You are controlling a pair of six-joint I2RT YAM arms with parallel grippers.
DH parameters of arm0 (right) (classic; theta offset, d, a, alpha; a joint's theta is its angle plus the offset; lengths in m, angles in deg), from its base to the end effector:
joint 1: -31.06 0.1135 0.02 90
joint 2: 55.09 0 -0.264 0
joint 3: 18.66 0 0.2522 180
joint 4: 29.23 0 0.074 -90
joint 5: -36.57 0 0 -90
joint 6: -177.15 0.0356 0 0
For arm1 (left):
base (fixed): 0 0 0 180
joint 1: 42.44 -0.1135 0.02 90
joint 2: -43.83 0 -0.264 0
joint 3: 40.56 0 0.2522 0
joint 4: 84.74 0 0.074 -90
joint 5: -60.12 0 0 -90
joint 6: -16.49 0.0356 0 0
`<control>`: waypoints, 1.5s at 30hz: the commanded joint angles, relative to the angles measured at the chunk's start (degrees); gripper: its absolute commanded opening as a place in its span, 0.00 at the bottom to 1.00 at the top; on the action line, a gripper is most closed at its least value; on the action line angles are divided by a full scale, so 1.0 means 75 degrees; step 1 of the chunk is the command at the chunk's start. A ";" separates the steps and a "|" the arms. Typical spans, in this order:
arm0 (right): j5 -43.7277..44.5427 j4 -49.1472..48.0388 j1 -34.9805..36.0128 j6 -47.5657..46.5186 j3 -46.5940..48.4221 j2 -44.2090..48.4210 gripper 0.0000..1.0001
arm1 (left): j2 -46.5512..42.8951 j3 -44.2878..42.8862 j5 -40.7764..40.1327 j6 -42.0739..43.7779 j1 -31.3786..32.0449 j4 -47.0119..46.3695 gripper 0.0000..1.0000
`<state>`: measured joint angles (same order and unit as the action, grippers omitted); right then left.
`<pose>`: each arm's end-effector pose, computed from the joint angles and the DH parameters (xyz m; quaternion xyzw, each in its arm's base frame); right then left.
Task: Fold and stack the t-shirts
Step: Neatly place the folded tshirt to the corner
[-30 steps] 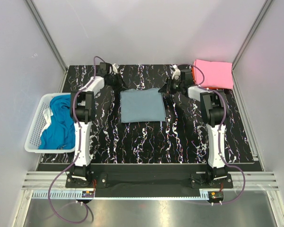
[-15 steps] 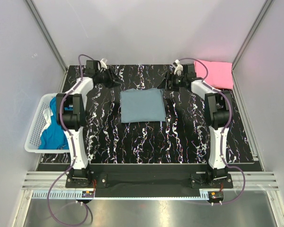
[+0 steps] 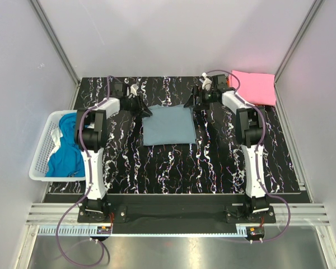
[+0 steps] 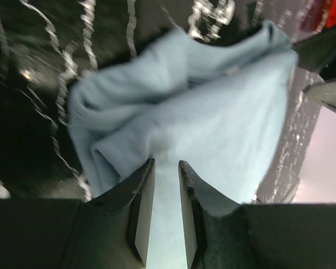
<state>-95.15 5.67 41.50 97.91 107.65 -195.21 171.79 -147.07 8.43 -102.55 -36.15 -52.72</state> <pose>0.5207 0.1200 0.1470 -0.1231 0.8748 0.3881 0.2625 0.4725 -0.0743 0.1475 -0.0761 0.8997 -0.3867 0.1875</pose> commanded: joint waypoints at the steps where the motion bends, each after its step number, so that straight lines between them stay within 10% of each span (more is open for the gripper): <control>1: -0.0274 0.0391 -0.0009 -0.0134 0.0566 -0.0325 0.92 | 0.0374 -0.0827 -0.0302 0.0379 -0.0053 0.0283 0.29; 28: -0.0473 0.1927 0.0155 -0.0732 0.1809 -0.1334 0.87 | 0.1372 -0.1743 -0.0267 0.0379 -0.0111 0.0389 0.29; 38: -0.0847 0.1517 0.0179 -0.0650 0.1775 -0.1322 0.63 | 0.1454 -0.1801 -0.0384 0.0391 -0.0123 0.0459 0.28; 45: -0.1118 0.1598 0.0179 -0.0533 0.1856 -0.1486 0.70 | 0.1559 -0.1755 -0.0384 0.0403 -0.0123 0.0507 0.27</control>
<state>-102.86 15.71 41.98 94.13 120.57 -203.97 180.95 -159.72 8.03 -100.54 -36.77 -48.68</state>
